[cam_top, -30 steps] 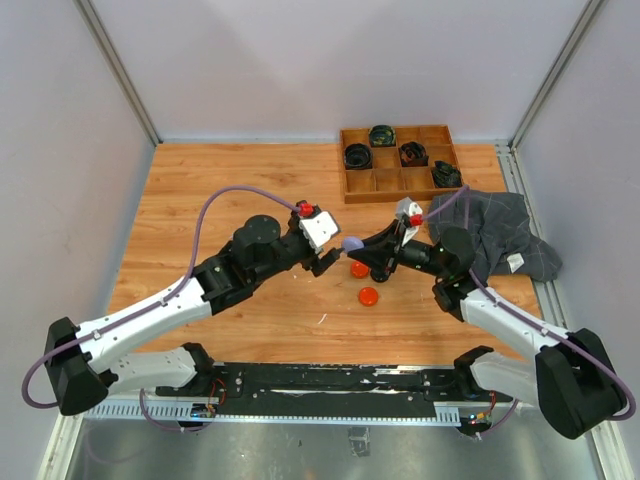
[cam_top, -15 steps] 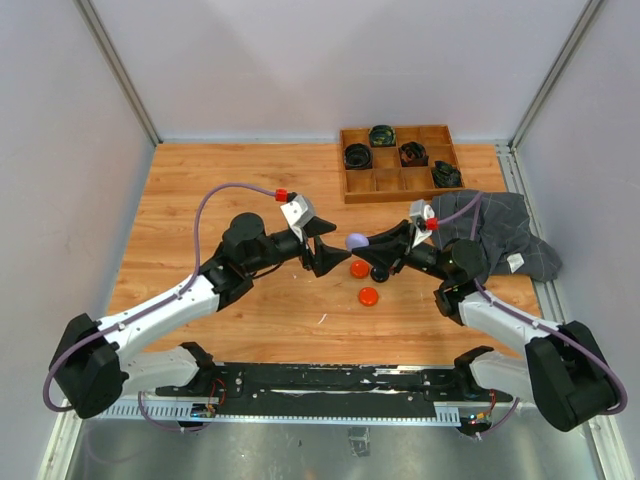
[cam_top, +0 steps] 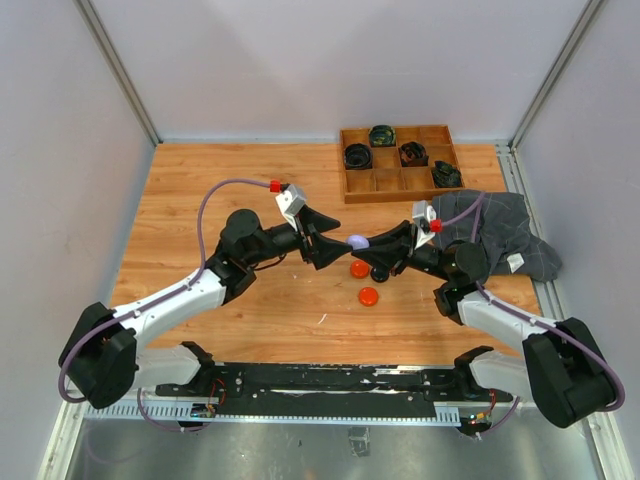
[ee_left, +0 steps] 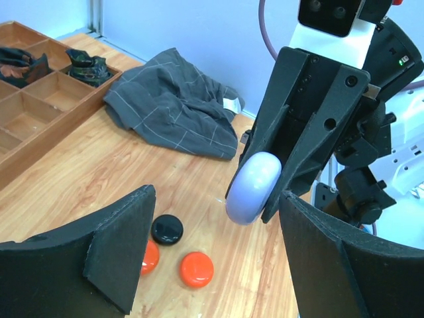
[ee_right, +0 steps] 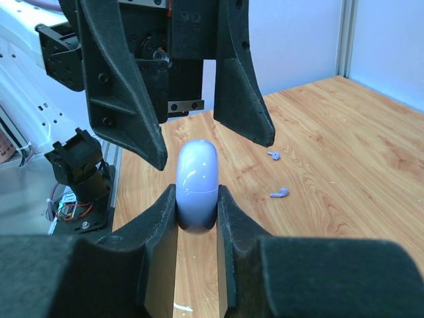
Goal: Insert the wireless bluetooth earbuds into the charging case
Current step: Pick up the charging case at the center of the board.
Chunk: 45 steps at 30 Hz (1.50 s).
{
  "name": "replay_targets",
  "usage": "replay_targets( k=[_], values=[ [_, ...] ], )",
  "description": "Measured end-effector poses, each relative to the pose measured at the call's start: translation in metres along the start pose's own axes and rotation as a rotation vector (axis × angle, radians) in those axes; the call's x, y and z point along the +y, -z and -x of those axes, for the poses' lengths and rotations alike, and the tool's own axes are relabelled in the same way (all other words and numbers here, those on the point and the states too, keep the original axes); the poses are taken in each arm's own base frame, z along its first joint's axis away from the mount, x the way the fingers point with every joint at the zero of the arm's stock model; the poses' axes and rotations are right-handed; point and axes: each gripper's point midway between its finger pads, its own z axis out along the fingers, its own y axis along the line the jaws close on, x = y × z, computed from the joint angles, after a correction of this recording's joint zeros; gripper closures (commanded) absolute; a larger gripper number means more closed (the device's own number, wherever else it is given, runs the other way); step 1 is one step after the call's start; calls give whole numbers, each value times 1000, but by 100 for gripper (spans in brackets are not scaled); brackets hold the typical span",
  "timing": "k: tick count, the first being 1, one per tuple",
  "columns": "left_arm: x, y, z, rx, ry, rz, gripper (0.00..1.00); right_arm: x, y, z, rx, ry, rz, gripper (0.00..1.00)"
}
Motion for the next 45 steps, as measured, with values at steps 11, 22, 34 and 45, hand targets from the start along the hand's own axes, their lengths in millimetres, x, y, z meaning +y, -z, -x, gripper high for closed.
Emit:
replay_targets(
  k=[11,22,34,45],
  values=[
    [8,-1,-2,0,67,8,20,4,-1,0,-10,-4,29,99],
    [14,1,1,-7,126,26,20,6,-1,-1,-7,0,45,99],
    [20,-1,-4,14,186,46,19,4,-1,-4,1,-9,41,99],
    [39,2,-2,-1,239,118,19,11,-1,-10,23,-13,84,99]
  ],
)
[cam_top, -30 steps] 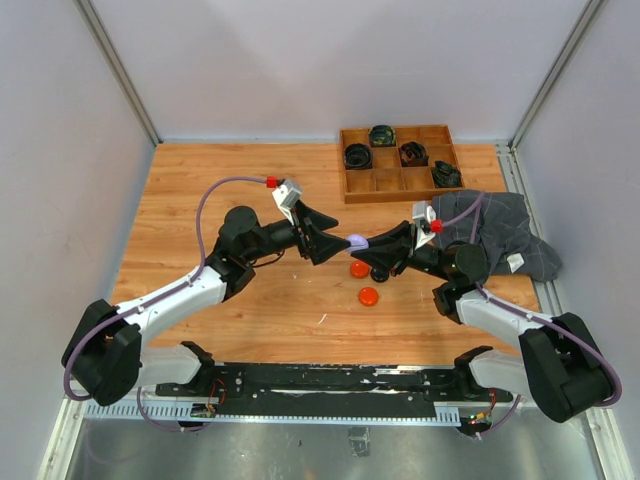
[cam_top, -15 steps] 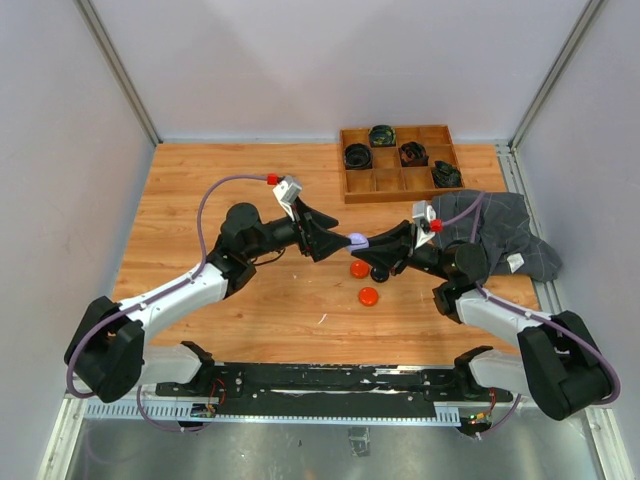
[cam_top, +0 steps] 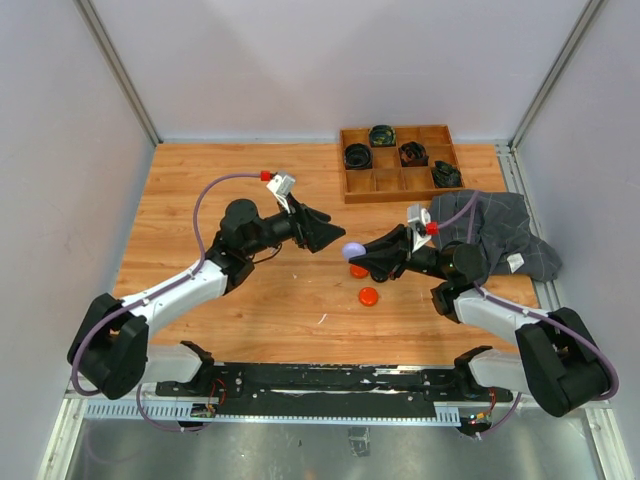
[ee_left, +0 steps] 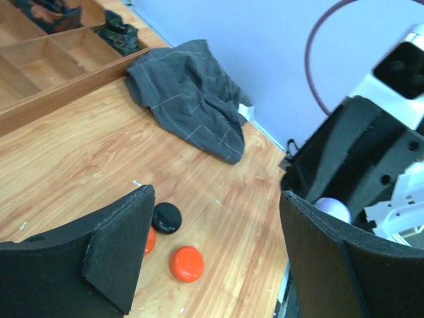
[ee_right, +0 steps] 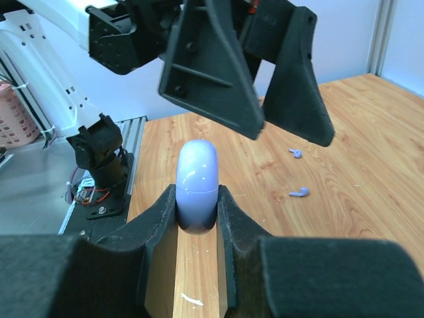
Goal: Insert the wireless bluetooth earbuds into the charging case
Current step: Pick up the charging case at the center of the board, then open the charging case.
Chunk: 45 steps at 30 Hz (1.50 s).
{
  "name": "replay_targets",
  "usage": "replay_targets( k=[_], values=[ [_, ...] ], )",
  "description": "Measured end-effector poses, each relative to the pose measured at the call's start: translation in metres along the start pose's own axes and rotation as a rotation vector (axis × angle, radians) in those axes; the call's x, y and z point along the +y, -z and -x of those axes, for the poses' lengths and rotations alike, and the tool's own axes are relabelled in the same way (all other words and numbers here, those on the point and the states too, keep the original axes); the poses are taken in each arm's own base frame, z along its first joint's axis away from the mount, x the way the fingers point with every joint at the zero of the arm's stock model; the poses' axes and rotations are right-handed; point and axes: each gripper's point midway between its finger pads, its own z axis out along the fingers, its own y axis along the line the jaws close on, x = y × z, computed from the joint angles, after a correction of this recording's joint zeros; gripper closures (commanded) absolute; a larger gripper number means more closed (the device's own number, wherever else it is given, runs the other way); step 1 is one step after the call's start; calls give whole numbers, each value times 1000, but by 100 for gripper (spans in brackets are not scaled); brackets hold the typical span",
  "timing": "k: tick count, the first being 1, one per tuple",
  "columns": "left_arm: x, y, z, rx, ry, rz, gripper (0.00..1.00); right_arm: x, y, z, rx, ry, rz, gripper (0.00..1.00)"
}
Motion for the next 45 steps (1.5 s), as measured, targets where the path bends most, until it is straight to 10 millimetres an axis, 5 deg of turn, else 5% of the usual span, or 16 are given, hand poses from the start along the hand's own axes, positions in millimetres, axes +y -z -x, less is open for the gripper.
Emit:
replay_targets(
  k=[7,26,45],
  values=[
    [13,-1,-7,20,33,40,19,6,-1,-1,7,7,30,99],
    [-30,18,-23,118,-126,-230,14,8,-4,-8,31,-12,57,99],
    [-26,15,-31,140,-91,-220,15,11,-5,-11,40,-18,75,99]
  ],
)
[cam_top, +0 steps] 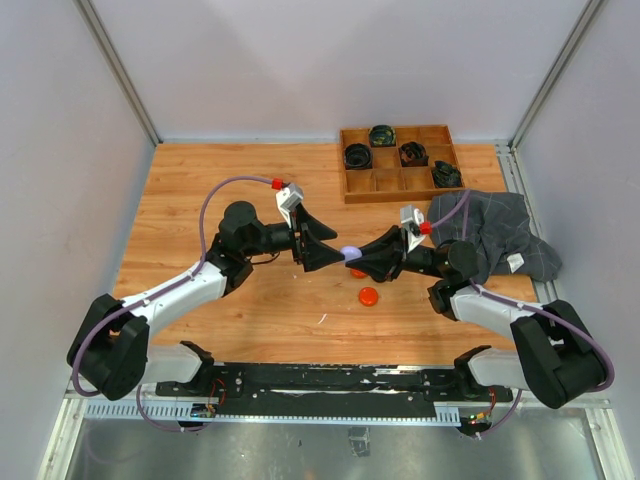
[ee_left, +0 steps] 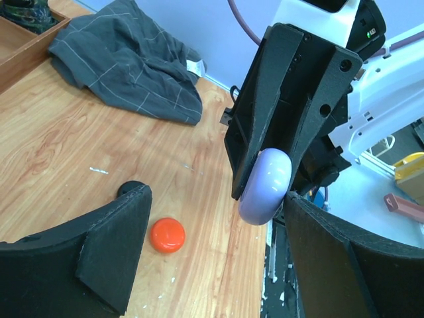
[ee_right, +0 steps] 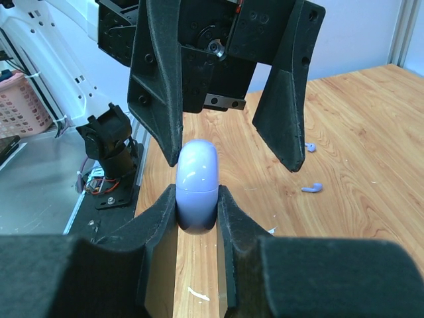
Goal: Insert the wireless bluetooth earbuds into the charging case
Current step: Open the charging case.
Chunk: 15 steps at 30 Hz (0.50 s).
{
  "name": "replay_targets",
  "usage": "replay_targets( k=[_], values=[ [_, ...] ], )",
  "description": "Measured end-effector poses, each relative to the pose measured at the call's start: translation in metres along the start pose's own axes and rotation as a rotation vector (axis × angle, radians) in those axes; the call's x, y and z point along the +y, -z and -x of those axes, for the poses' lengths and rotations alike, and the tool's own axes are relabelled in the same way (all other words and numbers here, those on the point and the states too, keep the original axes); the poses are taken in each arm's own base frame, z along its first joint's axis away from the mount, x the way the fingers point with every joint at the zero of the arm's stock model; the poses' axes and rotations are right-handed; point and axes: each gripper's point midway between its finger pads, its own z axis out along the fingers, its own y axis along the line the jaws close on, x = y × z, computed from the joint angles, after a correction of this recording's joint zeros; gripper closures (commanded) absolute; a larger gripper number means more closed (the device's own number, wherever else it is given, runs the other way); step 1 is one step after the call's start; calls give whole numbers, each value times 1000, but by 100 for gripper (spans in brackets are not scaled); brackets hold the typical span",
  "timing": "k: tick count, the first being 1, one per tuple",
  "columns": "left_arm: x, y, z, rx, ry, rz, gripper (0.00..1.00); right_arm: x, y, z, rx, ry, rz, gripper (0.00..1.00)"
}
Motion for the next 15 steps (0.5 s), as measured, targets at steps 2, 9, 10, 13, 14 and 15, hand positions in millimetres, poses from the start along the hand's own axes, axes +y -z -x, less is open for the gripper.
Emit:
replay_targets(
  k=[2,9,10,13,14,15],
  values=[
    [1,0,0,-2,8,9,15,0,0,0,0,0,-1,99],
    [6,1,7,-17,40,50,15,-1,0,-1,1,-2,-1,99],
    [7,1,7,-18,48,58,15,-1,-1,-1,1,-3,1,99],
    [7,3,9,-23,60,72,15,-1,-3,1,1,-2,7,99],
    [7,4,9,-25,64,75,15,-1,-4,1,-1,-1,9,99],
    [7,4,10,-26,66,77,15,-1,-5,2,-2,-1,12,99]
  ],
)
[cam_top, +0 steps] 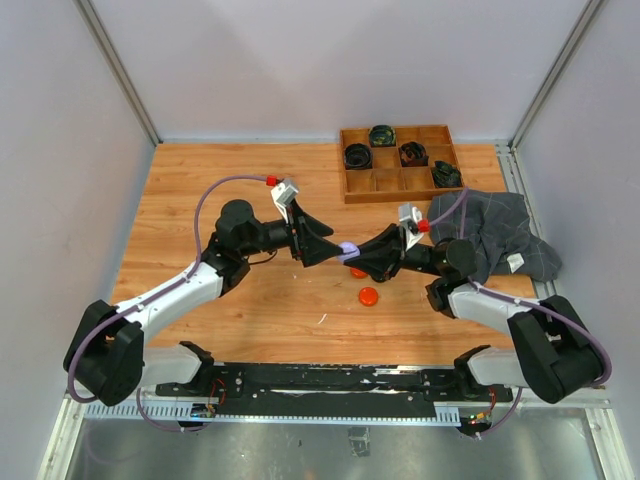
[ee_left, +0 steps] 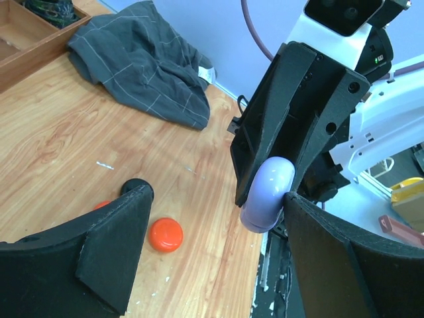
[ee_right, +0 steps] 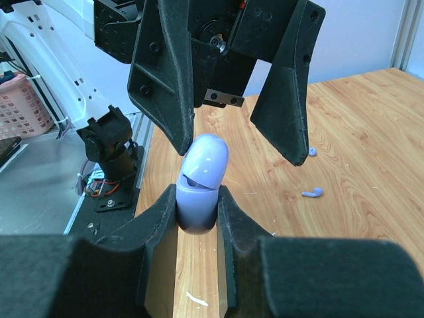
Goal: Insert the wireless bluetooth earbuds into the charging case
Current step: Open the charging case.
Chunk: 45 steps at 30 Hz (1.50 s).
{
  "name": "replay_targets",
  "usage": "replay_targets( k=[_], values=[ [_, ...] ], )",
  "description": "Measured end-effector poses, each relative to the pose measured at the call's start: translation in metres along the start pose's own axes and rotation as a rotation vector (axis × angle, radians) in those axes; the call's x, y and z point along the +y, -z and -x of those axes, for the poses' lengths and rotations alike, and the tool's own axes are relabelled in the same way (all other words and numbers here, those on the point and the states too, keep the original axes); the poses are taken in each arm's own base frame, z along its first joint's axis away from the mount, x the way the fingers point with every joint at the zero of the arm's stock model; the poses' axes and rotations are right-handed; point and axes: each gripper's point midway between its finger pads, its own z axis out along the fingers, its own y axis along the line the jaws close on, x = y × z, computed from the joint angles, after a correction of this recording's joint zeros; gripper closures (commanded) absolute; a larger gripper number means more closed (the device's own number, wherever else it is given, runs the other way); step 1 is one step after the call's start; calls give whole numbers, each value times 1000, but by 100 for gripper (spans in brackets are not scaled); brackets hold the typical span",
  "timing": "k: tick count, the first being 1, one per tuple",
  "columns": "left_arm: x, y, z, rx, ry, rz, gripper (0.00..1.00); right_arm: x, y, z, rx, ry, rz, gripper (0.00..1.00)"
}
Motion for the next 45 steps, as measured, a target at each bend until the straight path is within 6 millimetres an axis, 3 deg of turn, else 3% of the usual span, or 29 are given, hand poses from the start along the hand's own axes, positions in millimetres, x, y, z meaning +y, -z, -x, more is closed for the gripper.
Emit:
replay_targets(
  k=[20,28,39,45],
  values=[
    [15,7,2,-1,67,58,15,-7,-9,-3,7,-59,15,99],
    [9,14,6,-17,37,18,16,-5,-13,-5,19,-82,42,99],
    [-15,16,-5,31,-37,-100,40,4,-19,-9,32,-131,90,99],
    [-24,14,-13,61,-43,-146,45,5,-20,-8,32,-143,92,96]
  ],
)
